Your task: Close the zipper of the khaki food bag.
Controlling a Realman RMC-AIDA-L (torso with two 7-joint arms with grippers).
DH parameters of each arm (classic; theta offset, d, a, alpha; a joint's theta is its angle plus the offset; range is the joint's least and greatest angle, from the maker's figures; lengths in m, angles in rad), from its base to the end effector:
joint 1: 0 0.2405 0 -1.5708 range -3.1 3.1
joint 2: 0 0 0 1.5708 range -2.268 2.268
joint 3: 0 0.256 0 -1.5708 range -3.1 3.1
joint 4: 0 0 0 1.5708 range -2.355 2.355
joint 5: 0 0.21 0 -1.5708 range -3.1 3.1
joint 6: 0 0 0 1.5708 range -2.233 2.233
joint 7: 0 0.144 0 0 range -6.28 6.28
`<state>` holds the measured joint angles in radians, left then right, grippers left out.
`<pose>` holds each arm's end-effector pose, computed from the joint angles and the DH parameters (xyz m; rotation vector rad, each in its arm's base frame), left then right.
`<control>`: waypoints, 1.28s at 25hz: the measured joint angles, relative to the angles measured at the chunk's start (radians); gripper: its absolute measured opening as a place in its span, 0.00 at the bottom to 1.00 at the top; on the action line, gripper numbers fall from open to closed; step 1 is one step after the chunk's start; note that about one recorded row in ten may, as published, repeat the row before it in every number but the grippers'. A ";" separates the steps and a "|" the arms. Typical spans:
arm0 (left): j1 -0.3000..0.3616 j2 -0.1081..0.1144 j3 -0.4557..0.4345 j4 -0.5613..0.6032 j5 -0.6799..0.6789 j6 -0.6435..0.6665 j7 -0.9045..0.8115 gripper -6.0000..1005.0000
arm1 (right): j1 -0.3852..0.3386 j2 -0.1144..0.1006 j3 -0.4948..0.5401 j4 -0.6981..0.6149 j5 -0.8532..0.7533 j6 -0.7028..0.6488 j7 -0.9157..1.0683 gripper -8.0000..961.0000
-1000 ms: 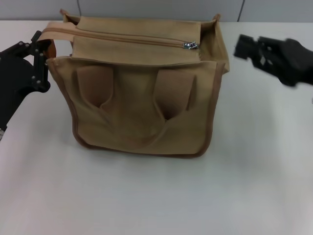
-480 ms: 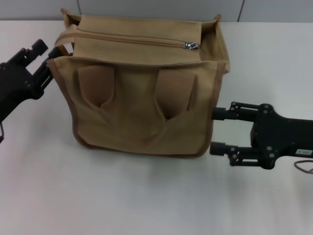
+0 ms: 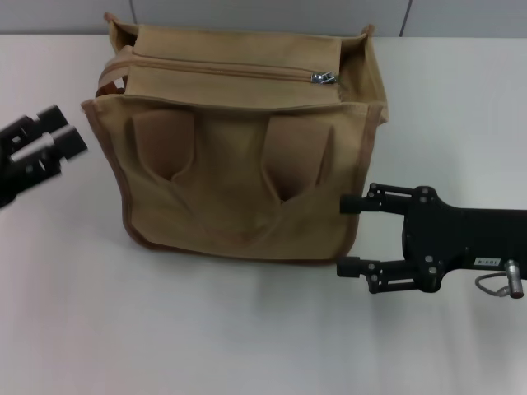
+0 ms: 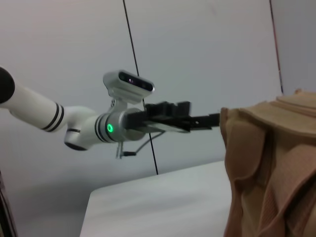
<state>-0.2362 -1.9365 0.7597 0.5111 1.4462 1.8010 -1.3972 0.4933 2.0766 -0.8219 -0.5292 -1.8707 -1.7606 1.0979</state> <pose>-0.3173 0.2523 0.0762 -2.3273 -0.8251 -1.2605 0.2461 0.2835 -0.0233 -2.9050 0.2940 0.9707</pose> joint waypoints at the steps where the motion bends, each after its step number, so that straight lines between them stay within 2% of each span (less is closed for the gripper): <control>1: -0.001 0.002 0.001 -0.001 0.010 0.026 0.008 0.76 | 0.002 0.000 0.000 0.004 -0.006 0.004 -0.003 0.85; 4: -0.018 -0.016 0.006 0.001 0.121 0.105 0.114 0.81 | 0.009 0.001 0.000 0.030 -0.018 0.022 -0.027 0.85; 5: -0.018 -0.016 0.006 0.001 0.121 0.105 0.114 0.81 | 0.011 0.001 0.000 0.044 -0.018 0.031 -0.040 0.85; 8: -0.041 -0.037 0.007 -0.006 0.225 0.127 0.204 0.81 | 0.020 0.002 0.000 0.080 -0.020 0.053 -0.073 0.85; 12: -0.074 -0.072 0.008 -0.031 0.378 0.118 0.321 0.81 | 0.032 0.003 0.000 0.123 -0.024 0.072 -0.111 0.85; 17: -0.091 -0.109 0.008 -0.034 0.468 0.061 0.393 0.81 | 0.032 0.003 0.000 0.128 -0.025 0.075 -0.117 0.85; 24: -0.094 -0.117 0.009 -0.038 0.477 0.057 0.406 0.81 | 0.033 0.003 -0.002 0.128 -0.031 0.080 -0.118 0.85; 32: -0.104 -0.110 0.006 -0.057 0.478 0.046 0.399 0.81 | 0.045 0.004 -0.022 0.138 -0.047 0.083 -0.119 0.85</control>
<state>-0.3402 -2.0468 0.7656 0.4540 1.9242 1.8474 -0.9979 0.5383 2.0808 -0.8435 -0.3913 -1.9174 -1.6780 0.9786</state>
